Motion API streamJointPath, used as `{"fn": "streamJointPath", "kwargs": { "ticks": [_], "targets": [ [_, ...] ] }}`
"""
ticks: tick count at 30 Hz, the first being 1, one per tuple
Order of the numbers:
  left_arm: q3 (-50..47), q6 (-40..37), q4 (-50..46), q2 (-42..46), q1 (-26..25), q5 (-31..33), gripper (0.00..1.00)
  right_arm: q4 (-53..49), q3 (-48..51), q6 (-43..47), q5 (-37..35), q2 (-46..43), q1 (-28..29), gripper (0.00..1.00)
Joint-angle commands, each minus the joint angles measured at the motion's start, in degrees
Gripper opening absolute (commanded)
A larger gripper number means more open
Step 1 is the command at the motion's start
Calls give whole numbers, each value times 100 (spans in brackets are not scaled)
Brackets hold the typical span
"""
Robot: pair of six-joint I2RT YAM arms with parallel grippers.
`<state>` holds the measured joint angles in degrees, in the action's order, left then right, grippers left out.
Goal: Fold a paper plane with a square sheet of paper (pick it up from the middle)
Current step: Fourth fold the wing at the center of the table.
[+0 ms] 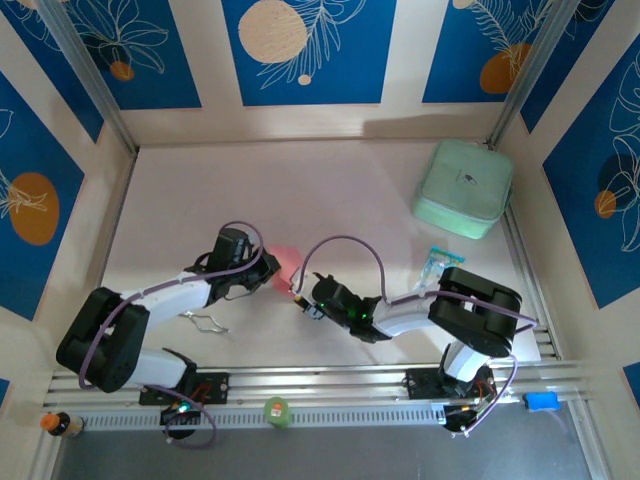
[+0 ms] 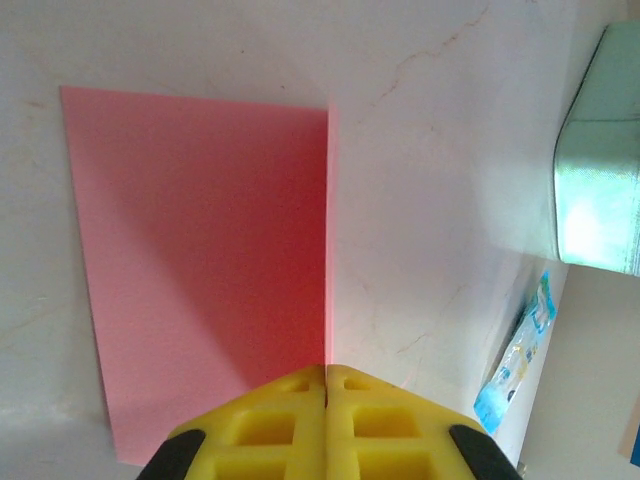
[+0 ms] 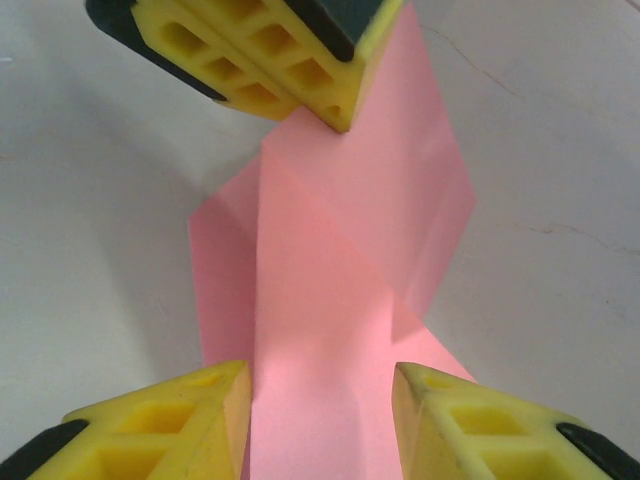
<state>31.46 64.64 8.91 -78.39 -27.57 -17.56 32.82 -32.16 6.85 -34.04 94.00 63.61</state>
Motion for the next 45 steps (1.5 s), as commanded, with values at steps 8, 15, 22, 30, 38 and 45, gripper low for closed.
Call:
{"fn": "streamJointPath", "kwargs": {
  "ticks": [8, 15, 22, 30, 38, 45],
  "targets": [
    [296, -199, -179, -113, -38, -193, 0, 330, -212, 382, -230, 440, 90, 40],
    [356, -255, -264, -150, -38, -205, 1, 194, -161, 58, -213, 357, 65, 27],
    [385, -297, -345, -188, -29, -158, 7, -1, -136, -377, -169, 344, 82, 20],
    [483, -360, -597, -288, -29, -82, 39, -158, -197, -615, -89, 383, 81, 13],
    [571, -461, -706, -402, -11, -105, 42, -197, -218, -794, 34, 376, 35, 11],
    [711, -549, -937, -489, -3, -138, 37, -153, -139, -1062, 129, 236, -49, 11]
  ]
}}
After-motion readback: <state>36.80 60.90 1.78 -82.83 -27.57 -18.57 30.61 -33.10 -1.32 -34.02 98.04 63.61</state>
